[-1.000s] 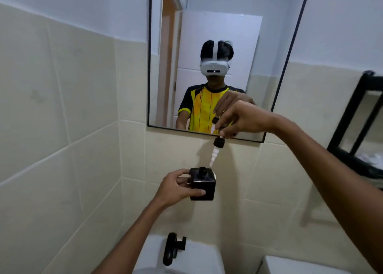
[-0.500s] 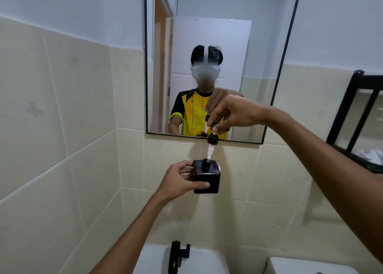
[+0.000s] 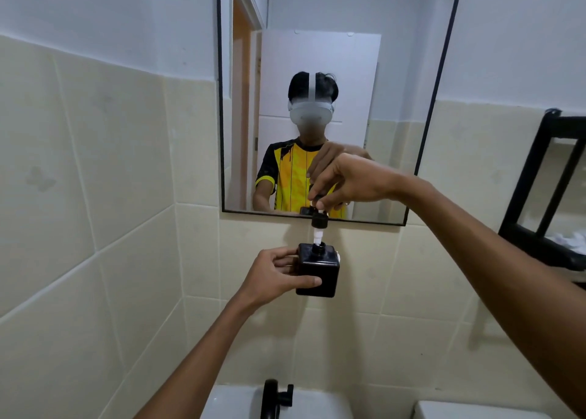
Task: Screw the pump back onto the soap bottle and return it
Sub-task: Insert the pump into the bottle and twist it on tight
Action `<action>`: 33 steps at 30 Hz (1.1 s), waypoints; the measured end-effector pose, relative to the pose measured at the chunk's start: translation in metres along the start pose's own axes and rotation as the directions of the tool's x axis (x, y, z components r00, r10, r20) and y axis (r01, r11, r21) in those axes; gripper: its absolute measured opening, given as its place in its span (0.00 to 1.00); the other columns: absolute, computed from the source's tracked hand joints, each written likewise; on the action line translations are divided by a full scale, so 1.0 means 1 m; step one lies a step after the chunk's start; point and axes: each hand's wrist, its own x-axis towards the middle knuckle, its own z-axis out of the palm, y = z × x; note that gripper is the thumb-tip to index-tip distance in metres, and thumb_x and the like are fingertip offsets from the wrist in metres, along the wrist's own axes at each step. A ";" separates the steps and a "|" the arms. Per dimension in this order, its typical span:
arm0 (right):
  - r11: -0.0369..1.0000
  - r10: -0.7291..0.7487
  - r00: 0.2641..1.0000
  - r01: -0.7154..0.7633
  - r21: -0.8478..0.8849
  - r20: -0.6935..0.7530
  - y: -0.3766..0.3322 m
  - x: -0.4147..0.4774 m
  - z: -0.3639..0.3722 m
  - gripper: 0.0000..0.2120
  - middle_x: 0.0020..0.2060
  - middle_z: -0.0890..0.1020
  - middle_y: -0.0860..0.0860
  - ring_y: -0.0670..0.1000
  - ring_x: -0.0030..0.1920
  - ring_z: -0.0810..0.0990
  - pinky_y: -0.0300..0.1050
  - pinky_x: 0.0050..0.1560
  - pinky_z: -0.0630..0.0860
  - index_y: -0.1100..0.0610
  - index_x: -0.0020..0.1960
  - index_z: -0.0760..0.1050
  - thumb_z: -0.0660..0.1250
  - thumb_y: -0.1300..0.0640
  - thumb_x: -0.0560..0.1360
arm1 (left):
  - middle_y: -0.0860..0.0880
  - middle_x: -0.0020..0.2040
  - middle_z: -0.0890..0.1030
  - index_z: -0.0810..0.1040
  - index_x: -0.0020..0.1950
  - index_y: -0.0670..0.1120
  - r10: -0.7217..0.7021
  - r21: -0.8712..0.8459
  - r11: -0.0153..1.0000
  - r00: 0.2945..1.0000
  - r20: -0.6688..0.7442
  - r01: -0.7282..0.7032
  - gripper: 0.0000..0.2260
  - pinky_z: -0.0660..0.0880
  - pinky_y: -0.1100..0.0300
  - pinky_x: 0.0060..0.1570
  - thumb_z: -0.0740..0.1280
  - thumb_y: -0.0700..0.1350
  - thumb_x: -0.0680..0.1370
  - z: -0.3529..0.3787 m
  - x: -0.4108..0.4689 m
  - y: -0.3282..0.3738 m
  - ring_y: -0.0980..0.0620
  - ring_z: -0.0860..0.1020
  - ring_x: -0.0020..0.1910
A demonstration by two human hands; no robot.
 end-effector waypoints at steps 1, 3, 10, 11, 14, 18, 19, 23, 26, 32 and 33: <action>1.000 -0.003 1.000 0.003 -0.019 -0.009 0.001 0.000 0.000 0.10 0.48 0.89 0.53 0.50 0.47 0.88 0.48 0.50 0.86 0.54 0.54 0.86 0.77 0.58 0.72 | 0.50 0.54 0.89 0.83 0.62 0.51 0.003 -0.004 1.000 1.000 -0.005 -0.003 0.32 0.84 0.62 0.49 0.86 0.47 0.59 -0.001 0.000 0.000 0.53 0.88 0.53; 0.993 -0.016 0.997 0.006 -0.120 -0.081 0.002 -0.002 -0.002 0.10 0.50 0.88 0.49 0.49 0.50 0.87 0.51 0.54 0.84 0.47 0.51 0.86 0.77 0.51 0.70 | 0.49 0.54 0.89 0.83 0.63 0.47 0.004 -0.014 1.000 1.000 -0.017 -0.004 0.34 0.84 0.61 0.49 0.86 0.47 0.58 -0.002 0.002 0.001 0.52 0.88 0.53; 1.000 -0.002 1.000 0.002 -0.021 -0.022 0.003 -0.002 0.002 0.11 0.47 0.89 0.51 0.38 0.43 0.86 0.34 0.44 0.83 0.60 0.55 0.86 0.77 0.61 0.73 | 0.52 0.53 0.90 0.83 0.59 0.53 0.033 -0.016 0.999 0.999 -0.010 -0.033 0.30 0.84 0.62 0.47 0.86 0.47 0.59 -0.008 0.010 0.013 0.53 0.88 0.52; 1.000 0.004 1.000 -0.004 -0.026 -0.028 0.002 -0.002 0.005 0.11 0.46 0.89 0.50 0.39 0.43 0.87 0.35 0.45 0.83 0.59 0.55 0.86 0.77 0.60 0.73 | 0.54 0.52 0.90 0.83 0.58 0.54 0.032 -0.022 0.999 0.999 -0.008 -0.033 0.28 0.84 0.62 0.47 0.85 0.48 0.60 -0.008 0.010 0.014 0.54 0.88 0.52; 0.999 -0.009 1.000 0.008 -0.045 -0.025 0.001 -0.002 0.014 0.11 0.48 0.89 0.53 0.47 0.46 0.88 0.42 0.49 0.85 0.57 0.55 0.86 0.77 0.59 0.73 | 0.54 0.51 0.90 0.84 0.56 0.55 0.044 -0.023 0.999 0.999 -0.007 -0.044 0.26 0.84 0.62 0.46 0.85 0.47 0.60 -0.008 0.012 0.017 0.53 0.88 0.52; 0.999 -0.011 0.999 0.009 -0.034 -0.043 0.004 -0.006 0.018 0.12 0.49 0.88 0.56 0.51 0.49 0.86 0.44 0.51 0.83 0.57 0.56 0.86 0.77 0.59 0.73 | 0.48 0.53 0.90 0.84 0.61 0.49 0.053 -0.017 0.998 0.999 -0.008 -0.053 0.31 0.85 0.59 0.49 0.86 0.47 0.59 -0.008 0.015 0.016 0.51 0.88 0.53; 1.000 -0.004 0.998 0.002 -0.030 -0.056 0.005 -0.009 0.019 0.12 0.49 0.88 0.56 0.52 0.50 0.86 0.45 0.51 0.83 0.57 0.56 0.85 0.77 0.59 0.73 | 0.47 0.53 0.89 0.84 0.62 0.47 0.052 -0.018 0.998 0.999 -0.008 -0.052 0.32 0.85 0.59 0.49 0.86 0.47 0.59 -0.009 0.016 0.016 0.50 0.88 0.53; 0.982 0.070 0.992 -0.050 0.183 -0.107 0.014 -0.021 0.029 0.15 0.47 0.87 0.51 0.42 0.48 0.84 0.35 0.49 0.81 0.56 0.59 0.84 0.77 0.61 0.73 | 0.49 0.53 0.90 0.84 0.60 0.51 0.048 -0.020 0.999 0.999 -0.001 -0.048 0.29 0.84 0.61 0.48 0.86 0.46 0.60 -0.010 0.018 0.016 0.51 0.88 0.53; 0.834 0.154 0.982 -0.070 0.547 -0.110 0.026 -0.033 0.042 0.19 0.55 0.86 0.49 0.40 0.56 0.84 0.38 0.59 0.80 0.54 0.65 0.80 0.74 0.61 0.75 | 0.49 0.53 0.90 0.85 0.61 0.50 0.038 -0.017 0.999 0.999 0.002 -0.038 0.30 0.84 0.60 0.49 0.86 0.47 0.60 -0.012 0.018 0.017 0.51 0.88 0.53; 0.562 0.146 0.984 0.000 0.827 -0.099 0.045 -0.046 0.077 0.20 0.63 0.83 0.58 0.55 0.65 0.82 0.44 0.63 0.80 0.62 0.70 0.75 0.65 0.66 0.78 | 0.50 0.51 0.90 0.85 0.58 0.51 0.025 -0.015 1.000 1.000 0.008 -0.025 0.28 0.83 0.64 0.46 0.86 0.47 0.59 -0.014 0.017 0.017 0.52 0.89 0.52; 0.566 0.156 0.982 0.002 0.825 -0.109 0.048 -0.048 0.078 0.20 0.62 0.83 0.59 0.57 0.65 0.82 0.45 0.63 0.80 0.63 0.69 0.76 0.65 0.66 0.77 | 0.50 0.52 0.90 0.85 0.60 0.49 0.024 -0.018 1.000 1.000 0.007 -0.024 0.30 0.83 0.64 0.46 0.86 0.47 0.59 -0.015 0.017 0.016 0.52 0.89 0.52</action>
